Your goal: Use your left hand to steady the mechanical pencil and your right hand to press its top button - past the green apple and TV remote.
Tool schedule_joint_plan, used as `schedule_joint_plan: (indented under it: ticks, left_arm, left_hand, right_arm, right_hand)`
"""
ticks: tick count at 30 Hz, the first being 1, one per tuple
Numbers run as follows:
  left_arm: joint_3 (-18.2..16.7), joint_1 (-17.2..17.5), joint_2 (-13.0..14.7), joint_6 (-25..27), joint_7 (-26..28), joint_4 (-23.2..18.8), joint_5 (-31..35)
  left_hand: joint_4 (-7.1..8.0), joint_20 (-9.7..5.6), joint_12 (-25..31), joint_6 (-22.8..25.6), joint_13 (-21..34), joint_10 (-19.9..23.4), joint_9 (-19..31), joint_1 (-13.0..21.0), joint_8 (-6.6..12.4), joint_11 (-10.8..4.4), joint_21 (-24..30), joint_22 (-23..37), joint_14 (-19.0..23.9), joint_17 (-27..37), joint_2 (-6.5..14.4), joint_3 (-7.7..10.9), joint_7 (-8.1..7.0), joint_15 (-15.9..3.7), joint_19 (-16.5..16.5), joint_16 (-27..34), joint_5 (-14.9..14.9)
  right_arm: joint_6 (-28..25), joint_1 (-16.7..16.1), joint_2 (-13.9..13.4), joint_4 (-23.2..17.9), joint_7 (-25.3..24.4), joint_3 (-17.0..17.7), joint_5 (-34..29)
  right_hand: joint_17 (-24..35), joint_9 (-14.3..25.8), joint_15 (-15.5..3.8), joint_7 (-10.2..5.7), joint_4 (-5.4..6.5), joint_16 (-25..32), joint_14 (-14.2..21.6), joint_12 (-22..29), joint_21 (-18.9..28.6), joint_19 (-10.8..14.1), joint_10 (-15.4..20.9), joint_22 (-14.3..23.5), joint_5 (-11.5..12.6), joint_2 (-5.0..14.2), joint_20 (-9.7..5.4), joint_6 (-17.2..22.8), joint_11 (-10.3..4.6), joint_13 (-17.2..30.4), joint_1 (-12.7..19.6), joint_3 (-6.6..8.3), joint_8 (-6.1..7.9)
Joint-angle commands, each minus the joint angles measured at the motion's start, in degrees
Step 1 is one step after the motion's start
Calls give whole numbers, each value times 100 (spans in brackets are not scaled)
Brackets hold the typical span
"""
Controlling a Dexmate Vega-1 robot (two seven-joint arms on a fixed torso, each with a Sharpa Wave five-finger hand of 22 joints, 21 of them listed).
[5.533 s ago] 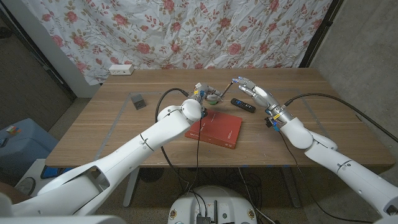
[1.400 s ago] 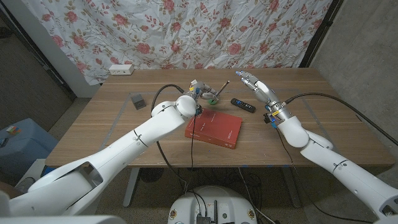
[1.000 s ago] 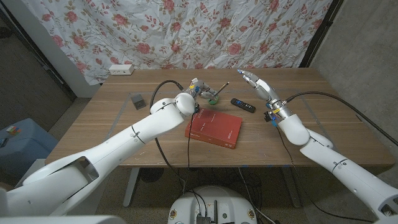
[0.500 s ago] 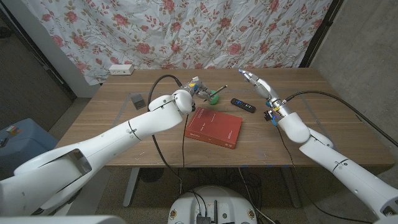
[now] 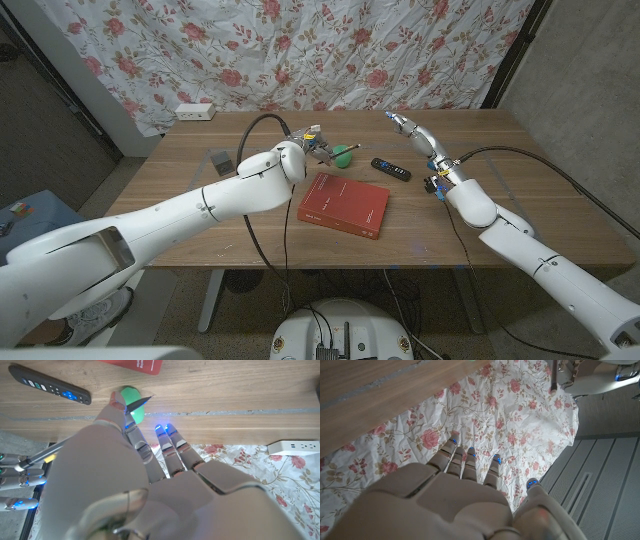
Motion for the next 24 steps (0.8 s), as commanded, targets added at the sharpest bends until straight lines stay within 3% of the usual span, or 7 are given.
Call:
schedule_joint_plan:
  ticks: [1,12,17,24]
  left_arm:
    - [491,-348,315,273,-390,-189,488]
    - [681,-508,538,187,-837,-178,772]
    - [674,-467,599,16,-1017,-130,895]
    - [857,-558,669,34,-1384,-114,1258]
  left_hand:
    - [3,-542,26,15,10,198,28,-4,7,-139,9,12,-26,17,40,-12,-7,-902,-22,0,43]
    - [3,-546,21,28,8,191,27,-7,11,-141,6,12,-38,19,46,-15,-24,-910,-32,3,45]
    - [6,-545,23,27,8,197,26,-12,11,-140,6,12,-41,21,51,-17,-16,-911,-34,7,46]
    - [6,-546,22,34,7,197,25,-14,14,-140,5,12,-40,23,56,-18,-31,-916,-41,12,47]
  right_arm:
    - [-150,-39,138,72,136,25,583]
    - [-74,-89,404,273,10,59,979]
    - [-17,-86,489,407,88,68,1231]
    - [14,-94,541,499,95,81,1374]
  right_hand:
    - [11,0,-28,31,48,1,-5,-18,15,41,-22,13,41,28,-68,-40,-40,5,-17,20,12]
    - [11,-1,-36,50,70,3,8,-20,16,54,-4,12,50,21,-81,-38,-45,2,-14,10,25]
    - [-3,-4,-212,96,72,10,61,-28,35,135,8,10,66,14,-149,-15,-195,-4,20,18,42]
    - [-15,-6,-236,129,70,6,75,-30,36,157,17,10,74,17,-179,-12,-210,-7,37,27,43]
